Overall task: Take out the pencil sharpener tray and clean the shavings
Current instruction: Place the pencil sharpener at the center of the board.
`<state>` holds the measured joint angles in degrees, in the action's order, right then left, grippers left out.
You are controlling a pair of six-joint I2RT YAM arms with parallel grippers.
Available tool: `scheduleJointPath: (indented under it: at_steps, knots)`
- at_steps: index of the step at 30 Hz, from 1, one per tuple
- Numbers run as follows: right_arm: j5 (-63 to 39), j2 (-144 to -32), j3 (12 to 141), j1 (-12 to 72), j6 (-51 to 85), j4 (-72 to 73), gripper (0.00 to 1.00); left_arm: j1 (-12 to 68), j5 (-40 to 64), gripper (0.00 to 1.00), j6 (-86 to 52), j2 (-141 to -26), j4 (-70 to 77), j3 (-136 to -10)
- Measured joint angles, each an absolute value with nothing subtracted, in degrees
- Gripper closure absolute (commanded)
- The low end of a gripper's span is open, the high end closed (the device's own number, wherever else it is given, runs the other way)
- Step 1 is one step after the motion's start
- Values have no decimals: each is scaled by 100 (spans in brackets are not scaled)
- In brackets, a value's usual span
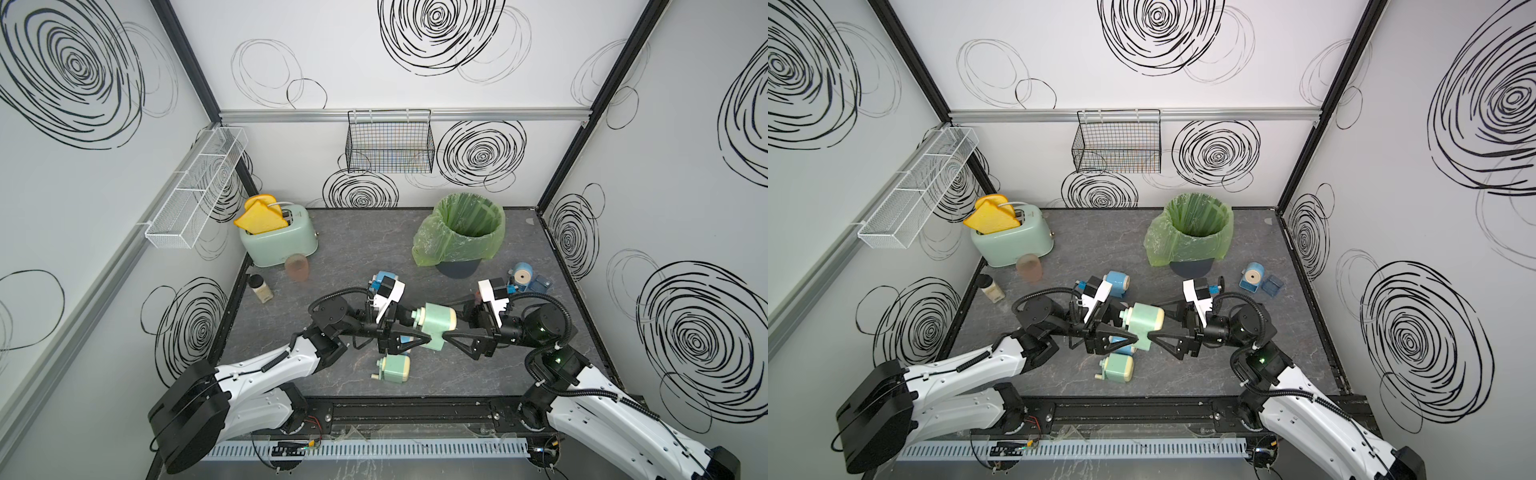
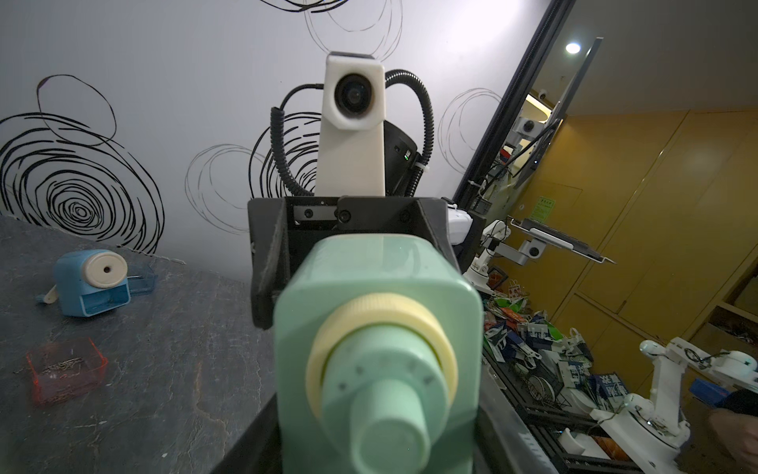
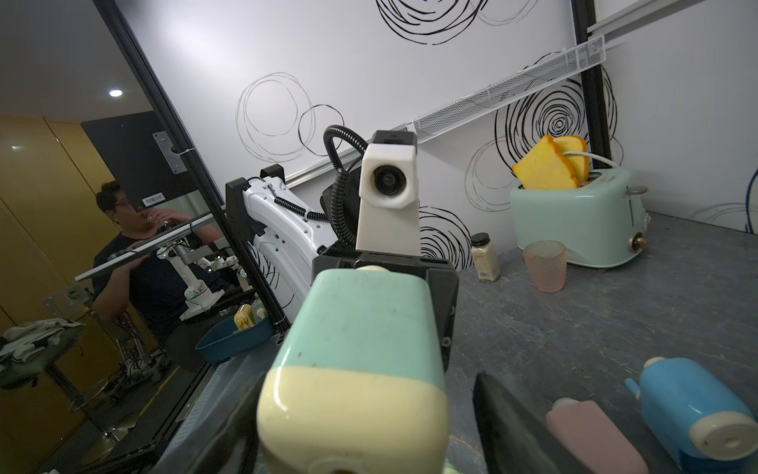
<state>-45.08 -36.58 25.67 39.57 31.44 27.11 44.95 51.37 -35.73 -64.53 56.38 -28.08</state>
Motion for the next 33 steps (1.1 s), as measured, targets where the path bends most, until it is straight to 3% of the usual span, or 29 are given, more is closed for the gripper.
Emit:
scheduleJointPath:
  at_steps: [4,9,10,13,18,25,33]
  knots:
    - [-4521,-3787,2655,3964,3151,2751,42,4491,5074,54,-3551,-6445,5572,-2808]
    - [-4499,-3841,2670,3968,3168,2742,58,4484,4956,37,-3459,-6357,5387,-2808]
    - [-4488,-3839,2670,3977,3159,2742,59,4484,4934,32,-3448,-6329,5349,-2808]
    - [-4331,-3806,2668,3988,3063,2593,62,4462,4810,1,-3398,-6228,5245,-2808]
    - [-3686,-3625,2600,3981,2694,1977,65,4056,4060,3,-3398,-5850,4768,-2803]
    - [-1833,-3544,1863,3957,2403,1503,70,2510,3258,3,-3806,-5336,4032,-2698]
    - [744,-4523,762,4292,2580,1933,68,2410,3173,3,-3839,-4821,3601,-2696]
